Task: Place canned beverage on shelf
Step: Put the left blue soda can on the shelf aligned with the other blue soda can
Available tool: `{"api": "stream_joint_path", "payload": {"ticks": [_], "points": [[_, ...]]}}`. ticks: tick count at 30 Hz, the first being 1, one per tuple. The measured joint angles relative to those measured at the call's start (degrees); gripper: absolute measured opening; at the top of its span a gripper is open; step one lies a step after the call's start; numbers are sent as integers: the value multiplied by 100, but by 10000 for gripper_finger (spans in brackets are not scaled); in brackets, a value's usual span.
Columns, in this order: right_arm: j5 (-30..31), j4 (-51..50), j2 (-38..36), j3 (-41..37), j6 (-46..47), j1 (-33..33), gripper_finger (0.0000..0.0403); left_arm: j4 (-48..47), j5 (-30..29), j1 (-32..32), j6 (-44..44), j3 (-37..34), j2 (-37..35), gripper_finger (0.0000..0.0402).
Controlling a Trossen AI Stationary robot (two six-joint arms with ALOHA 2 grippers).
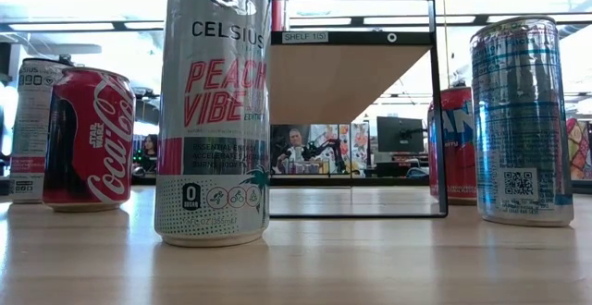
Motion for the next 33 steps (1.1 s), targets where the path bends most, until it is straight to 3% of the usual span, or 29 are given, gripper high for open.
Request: {"api": "stream_joint_path", "payload": {"ticks": [6, 14, 22, 27, 33], "points": [[-29, 503, -511, -558, -204, -315, 225, 1086, 1, 166, 303, -1303, -697, 276], [-123, 1271, -1098, -1266, -505, -951, 225, 3453, 1, 498, 722, -3568, -2172, 276], [-1278, 2341, -1234, -1820, -549, -1858, 225, 5647, 58, 1143, 1118, -5513, -3411, 276], [-1381, 3057, -1117, -2196, -560, -2193, 225, 6659, 395, 1486, 1130, -6470, -3860, 276], [-1478, 3955, -1109, -2667, -562, -2394, 225, 7279, 413, 1605, 1160, -7050, -4162, 276]]}}
